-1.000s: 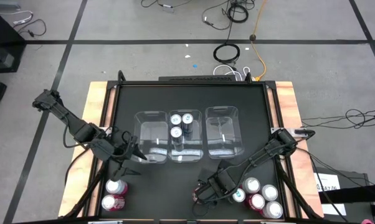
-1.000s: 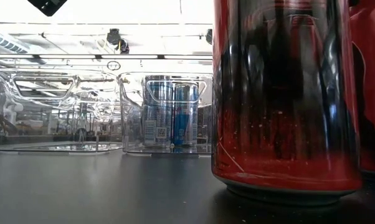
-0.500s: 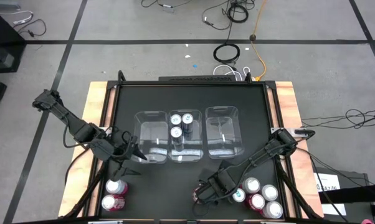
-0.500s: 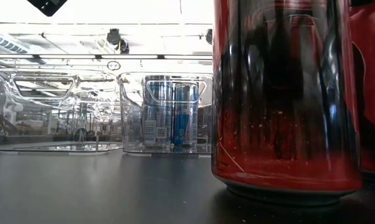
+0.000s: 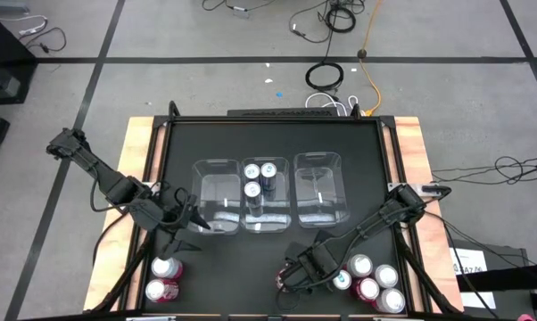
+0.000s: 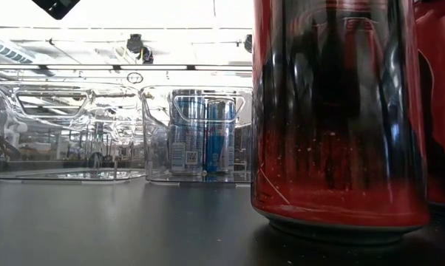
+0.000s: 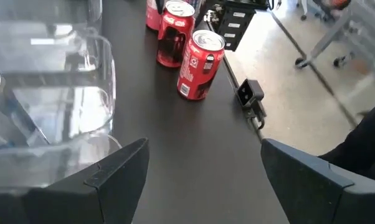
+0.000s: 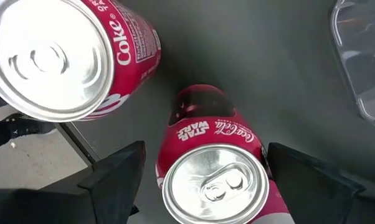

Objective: Sort soda cans
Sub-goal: Put the red soda can into the left transparent bin

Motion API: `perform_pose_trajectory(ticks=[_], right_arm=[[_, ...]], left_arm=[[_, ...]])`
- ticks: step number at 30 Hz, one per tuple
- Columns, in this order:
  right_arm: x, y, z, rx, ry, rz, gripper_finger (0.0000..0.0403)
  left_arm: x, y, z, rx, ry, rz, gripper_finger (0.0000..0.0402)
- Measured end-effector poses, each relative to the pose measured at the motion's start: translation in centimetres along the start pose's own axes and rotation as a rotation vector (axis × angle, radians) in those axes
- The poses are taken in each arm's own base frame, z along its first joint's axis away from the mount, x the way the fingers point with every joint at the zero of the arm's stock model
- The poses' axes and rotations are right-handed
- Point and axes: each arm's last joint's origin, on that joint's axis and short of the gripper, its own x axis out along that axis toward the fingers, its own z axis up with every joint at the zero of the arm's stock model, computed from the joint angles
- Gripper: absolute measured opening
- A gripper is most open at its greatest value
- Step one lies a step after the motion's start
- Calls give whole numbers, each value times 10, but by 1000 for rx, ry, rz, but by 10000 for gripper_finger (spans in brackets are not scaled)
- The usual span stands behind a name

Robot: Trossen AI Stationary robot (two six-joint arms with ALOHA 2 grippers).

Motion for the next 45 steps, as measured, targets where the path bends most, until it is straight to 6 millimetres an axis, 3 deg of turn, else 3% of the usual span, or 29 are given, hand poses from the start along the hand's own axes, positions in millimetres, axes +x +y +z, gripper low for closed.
perform_pose_trajectory(ticks=[9,27,45], right_arm=[[0,3,2,17,-41,19,329],[0,4,4,27,-72,30,329],[0,4,4,27,-70,32,329]], left_arm=[[0,2,0,-417,-32,49,318],[2,3,1,-419,-54,93,318],[30,1,-8,-442,24,174,318]])
